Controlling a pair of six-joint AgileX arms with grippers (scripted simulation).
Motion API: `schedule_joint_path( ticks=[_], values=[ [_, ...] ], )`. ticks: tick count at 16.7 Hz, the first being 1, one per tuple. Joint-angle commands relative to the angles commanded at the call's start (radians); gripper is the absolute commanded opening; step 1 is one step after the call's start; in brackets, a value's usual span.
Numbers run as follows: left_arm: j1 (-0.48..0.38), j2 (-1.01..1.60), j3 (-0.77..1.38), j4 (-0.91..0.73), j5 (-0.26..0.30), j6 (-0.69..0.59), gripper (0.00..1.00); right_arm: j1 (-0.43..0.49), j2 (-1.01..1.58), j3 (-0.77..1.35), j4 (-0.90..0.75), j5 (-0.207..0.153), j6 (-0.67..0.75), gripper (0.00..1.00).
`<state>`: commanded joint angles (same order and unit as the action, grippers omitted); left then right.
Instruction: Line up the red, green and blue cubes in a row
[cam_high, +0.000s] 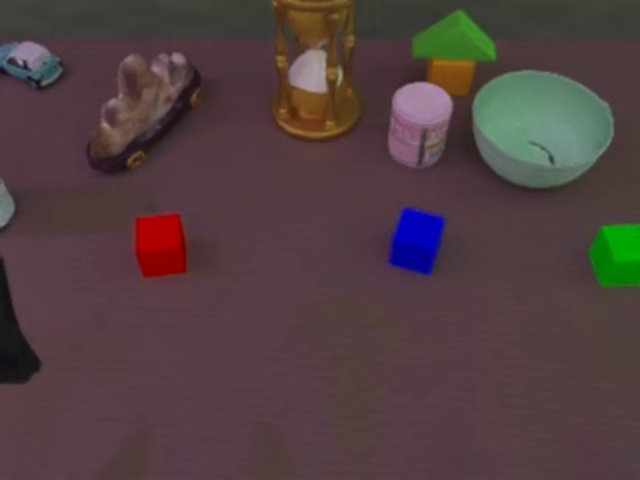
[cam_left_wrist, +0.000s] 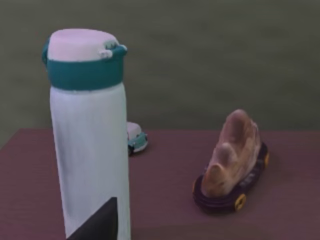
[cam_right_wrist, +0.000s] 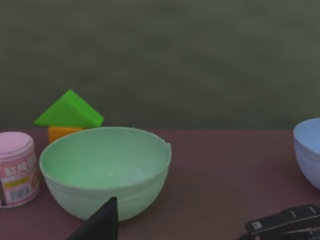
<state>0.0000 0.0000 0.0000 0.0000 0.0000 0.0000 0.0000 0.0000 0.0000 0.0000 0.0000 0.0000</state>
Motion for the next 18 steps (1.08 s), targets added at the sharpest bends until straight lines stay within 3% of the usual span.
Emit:
schedule_joint_path(
  ticks=[4,8,18],
  values=[
    [-0.006,0.031,0.031,-0.022,0.001,-0.008,1.0,0.0,0.0,0.0,0.0,0.0,0.0,1.0],
    [-0.035,0.22,0.216,-0.146,0.003,-0.052,1.0,0.0,0.0,0.0,0.0,0.0,0.0,1.0],
    [-0.152,1.271,1.029,-0.708,-0.001,-0.231,1.0,0.0,0.0,0.0,0.0,0.0,0.0,1.0]
  ],
)
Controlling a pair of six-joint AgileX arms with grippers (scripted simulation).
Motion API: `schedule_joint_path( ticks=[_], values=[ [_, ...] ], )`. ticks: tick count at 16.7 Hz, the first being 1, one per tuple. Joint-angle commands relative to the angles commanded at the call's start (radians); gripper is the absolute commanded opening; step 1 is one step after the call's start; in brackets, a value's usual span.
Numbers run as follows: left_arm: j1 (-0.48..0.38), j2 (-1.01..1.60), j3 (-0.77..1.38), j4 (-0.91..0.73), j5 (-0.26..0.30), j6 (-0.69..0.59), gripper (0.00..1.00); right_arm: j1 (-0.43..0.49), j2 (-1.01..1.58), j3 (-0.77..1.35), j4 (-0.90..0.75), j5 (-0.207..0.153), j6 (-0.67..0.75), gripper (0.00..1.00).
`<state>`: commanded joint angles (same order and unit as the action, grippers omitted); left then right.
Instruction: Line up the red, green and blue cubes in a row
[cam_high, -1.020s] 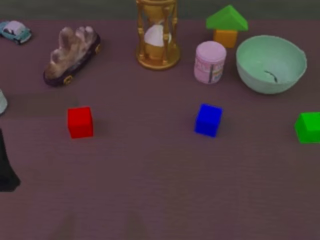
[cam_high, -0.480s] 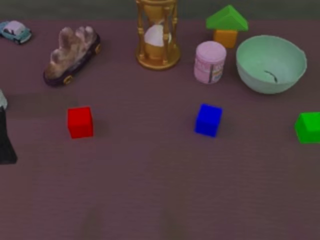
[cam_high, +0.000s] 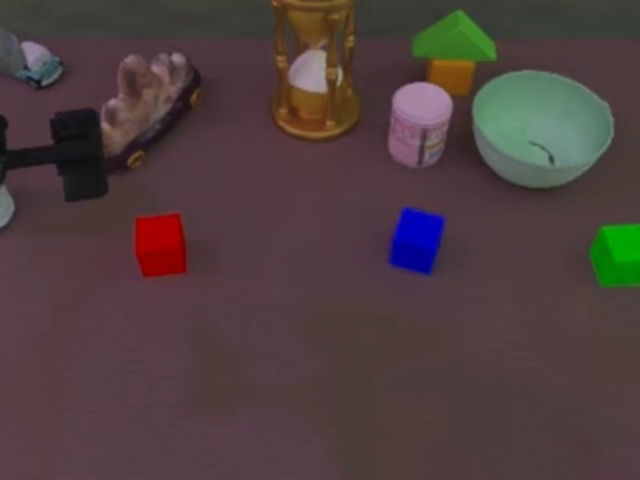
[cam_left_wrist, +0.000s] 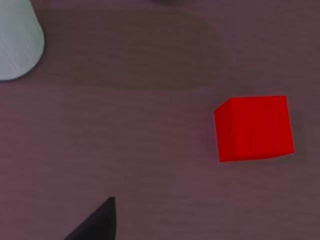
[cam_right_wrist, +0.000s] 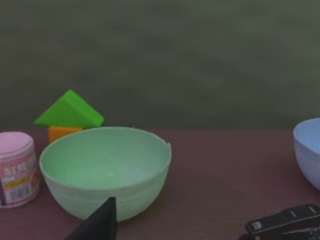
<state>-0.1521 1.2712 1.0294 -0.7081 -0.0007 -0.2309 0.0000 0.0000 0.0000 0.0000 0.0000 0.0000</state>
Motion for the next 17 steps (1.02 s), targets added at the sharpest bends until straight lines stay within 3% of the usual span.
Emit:
schedule_joint_path(
  ticks=[9,17],
  values=[
    [-0.09,0.741,0.605,-0.411,0.002,-0.137,1.0,0.0,0.0,0.0,0.0,0.0,0.0,1.0],
    [-0.106,0.871,0.729,-0.478,0.003,-0.163,1.0,0.0,0.0,0.0,0.0,0.0,0.0,1.0]
  ],
)
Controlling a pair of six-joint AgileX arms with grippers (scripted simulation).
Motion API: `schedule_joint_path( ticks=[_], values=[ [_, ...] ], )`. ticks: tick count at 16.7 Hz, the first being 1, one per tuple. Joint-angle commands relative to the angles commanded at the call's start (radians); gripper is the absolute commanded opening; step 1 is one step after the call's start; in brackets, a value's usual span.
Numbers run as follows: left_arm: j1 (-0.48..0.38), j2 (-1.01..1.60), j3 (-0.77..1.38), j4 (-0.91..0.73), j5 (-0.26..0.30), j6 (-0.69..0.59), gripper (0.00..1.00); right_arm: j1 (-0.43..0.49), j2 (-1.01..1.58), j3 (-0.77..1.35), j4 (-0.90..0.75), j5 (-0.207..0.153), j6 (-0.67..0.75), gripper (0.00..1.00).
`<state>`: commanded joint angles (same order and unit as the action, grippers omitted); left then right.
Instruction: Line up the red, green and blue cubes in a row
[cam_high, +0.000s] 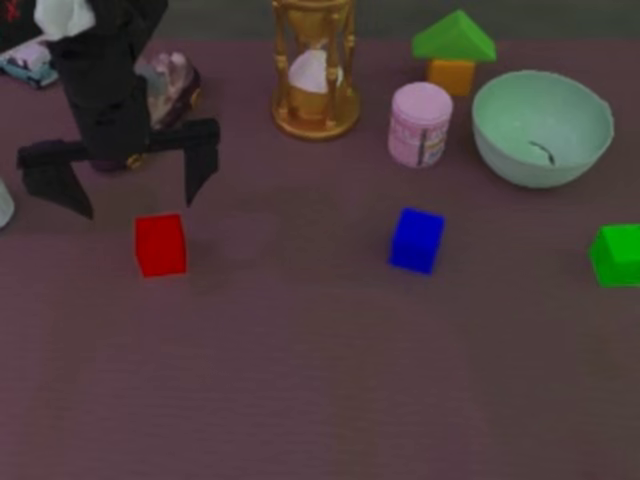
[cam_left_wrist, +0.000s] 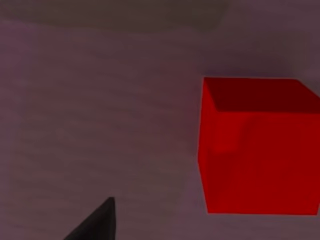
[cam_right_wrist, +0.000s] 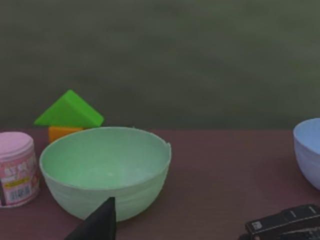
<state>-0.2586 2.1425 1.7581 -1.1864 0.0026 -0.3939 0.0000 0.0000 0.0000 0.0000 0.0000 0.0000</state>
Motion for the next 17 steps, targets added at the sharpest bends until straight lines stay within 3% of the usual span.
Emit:
schedule_joint_path(
  ticks=[4,10,15,17],
  values=[
    [0.003,0.011,-0.035,0.042,0.0,0.004,1.0,0.0,0.0,0.0,0.0,0.0,0.0,1.0],
    [0.002,0.093,-0.183,0.283,0.001,0.003,1.0,0.0,0.0,0.0,0.0,0.0,0.0,1.0],
    [0.002,0.106,-0.2,0.306,0.001,0.003,1.0,0.0,0.0,0.0,0.0,0.0,0.0,1.0],
    [0.002,0.106,-0.2,0.306,0.001,0.003,0.85,0.0,0.0,0.0,0.0,0.0,0.0,1.0]
  ],
)
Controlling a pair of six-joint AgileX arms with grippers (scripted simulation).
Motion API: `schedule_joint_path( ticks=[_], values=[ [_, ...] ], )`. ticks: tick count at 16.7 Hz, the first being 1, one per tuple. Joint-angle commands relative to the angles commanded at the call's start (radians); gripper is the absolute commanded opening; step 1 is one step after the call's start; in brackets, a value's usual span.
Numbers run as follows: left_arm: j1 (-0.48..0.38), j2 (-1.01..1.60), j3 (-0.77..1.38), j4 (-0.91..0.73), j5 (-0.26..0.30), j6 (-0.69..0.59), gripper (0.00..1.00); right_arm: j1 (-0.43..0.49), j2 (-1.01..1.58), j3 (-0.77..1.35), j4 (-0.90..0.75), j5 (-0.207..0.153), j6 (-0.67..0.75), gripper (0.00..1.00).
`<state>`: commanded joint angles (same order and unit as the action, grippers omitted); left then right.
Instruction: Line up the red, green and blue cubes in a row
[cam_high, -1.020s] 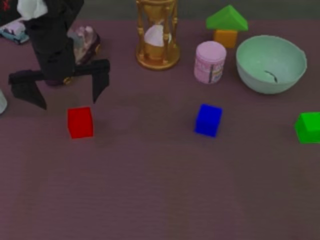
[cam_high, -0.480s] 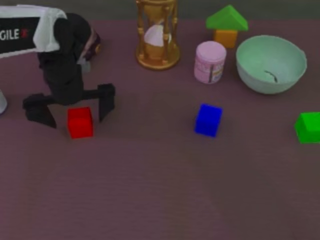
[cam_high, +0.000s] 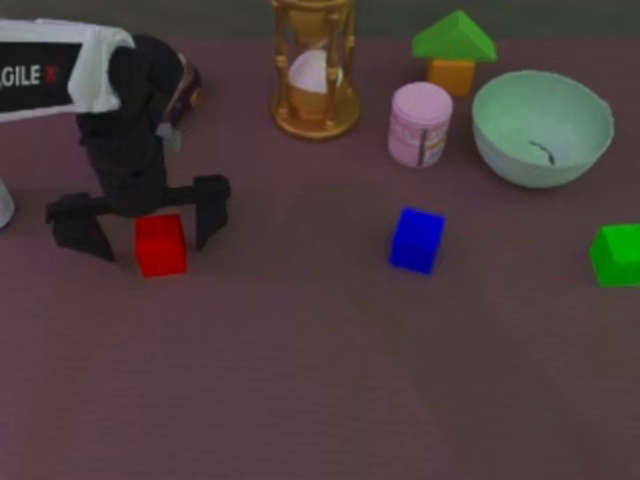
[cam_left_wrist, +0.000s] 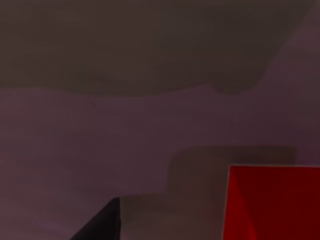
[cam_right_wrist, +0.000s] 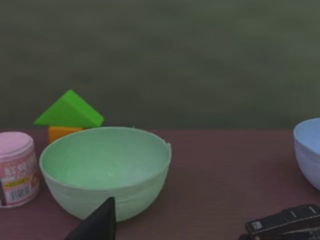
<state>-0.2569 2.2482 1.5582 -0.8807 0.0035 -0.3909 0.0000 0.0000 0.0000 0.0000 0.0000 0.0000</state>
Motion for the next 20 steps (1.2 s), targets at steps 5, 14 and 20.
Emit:
schedule_joint_path(
  ticks=[5,14,20],
  values=[
    [0.0,0.0,0.0,0.0,0.0,0.0,0.47,0.0,0.0,0.0,0.0,0.0,0.0,1.0],
    [0.0,0.0,0.0,0.0,0.0,0.0,0.0,0.0,0.0,0.0,0.0,0.0,0.0,1.0],
    [0.003,-0.03,0.008,-0.013,-0.01,0.007,0.0,0.0,0.0,0.0,0.0,0.0,0.0,1.0]
  ],
)
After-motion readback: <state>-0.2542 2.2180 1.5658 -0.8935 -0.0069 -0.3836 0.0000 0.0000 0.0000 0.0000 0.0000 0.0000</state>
